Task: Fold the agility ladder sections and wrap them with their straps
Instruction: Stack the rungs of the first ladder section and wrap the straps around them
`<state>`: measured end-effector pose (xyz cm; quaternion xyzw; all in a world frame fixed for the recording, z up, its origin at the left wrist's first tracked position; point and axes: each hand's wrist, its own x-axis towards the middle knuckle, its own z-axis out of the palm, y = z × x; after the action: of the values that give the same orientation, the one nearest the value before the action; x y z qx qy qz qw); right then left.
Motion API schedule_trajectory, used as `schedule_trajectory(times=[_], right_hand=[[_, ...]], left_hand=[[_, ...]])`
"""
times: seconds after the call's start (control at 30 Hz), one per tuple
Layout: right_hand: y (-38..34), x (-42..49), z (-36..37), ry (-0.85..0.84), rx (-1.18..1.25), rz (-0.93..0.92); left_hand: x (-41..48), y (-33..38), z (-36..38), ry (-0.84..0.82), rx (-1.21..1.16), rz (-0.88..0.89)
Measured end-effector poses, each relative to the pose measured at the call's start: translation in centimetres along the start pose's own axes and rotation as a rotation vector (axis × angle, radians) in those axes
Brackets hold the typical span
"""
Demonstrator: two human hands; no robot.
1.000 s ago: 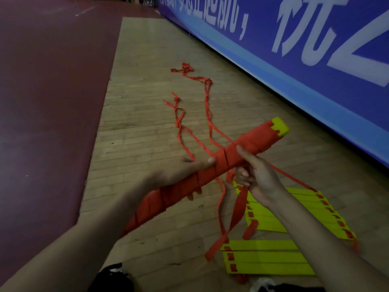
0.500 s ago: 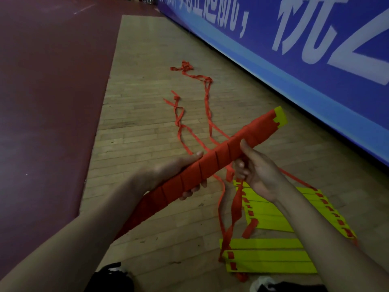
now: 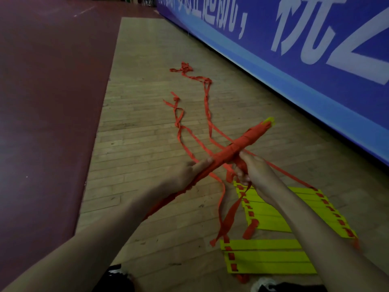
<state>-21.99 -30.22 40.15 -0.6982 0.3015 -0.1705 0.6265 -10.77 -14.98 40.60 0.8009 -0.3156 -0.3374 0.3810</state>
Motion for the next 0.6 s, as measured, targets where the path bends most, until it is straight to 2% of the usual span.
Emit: schedule_trajectory(times=[0.17, 0.3, 0.37, 0.47, 0.53, 0.6], right_hand=[[-0.7, -0.3, -0.5, -0.067, 0.173, 0.081], [-0.4, -0.4, -0.6, -0.030, 0.023, 0.039], [-0.2, -0.5, -0.5, -0.003, 0.072, 0.058], [-0.7, -0.8, -0.2, -0.043, 0.332, 0.113], [-1.1, -1.0, -0.1, -0.081, 0.404, 0.095], [-1.4, -1.3, 0.2, -0.117, 0.410, 0.048]], left_hand=[[0.0, 0.0, 1.1, 0.160, 0.280, 0.136], [-0.6, 0.0, 1.4, 0.213, 0.438, 0.237], [-0.9, 0.2, 1.4, 0.233, 0.490, 0.255], [-1.3, 1.0, 0.7, 0.248, 0.275, 0.175], [-1.7, 1.7, 0.0, 0.136, 0.120, 0.130], [-2.1, 2.0, -1.0, -0.056, -0.051, 0.092]])
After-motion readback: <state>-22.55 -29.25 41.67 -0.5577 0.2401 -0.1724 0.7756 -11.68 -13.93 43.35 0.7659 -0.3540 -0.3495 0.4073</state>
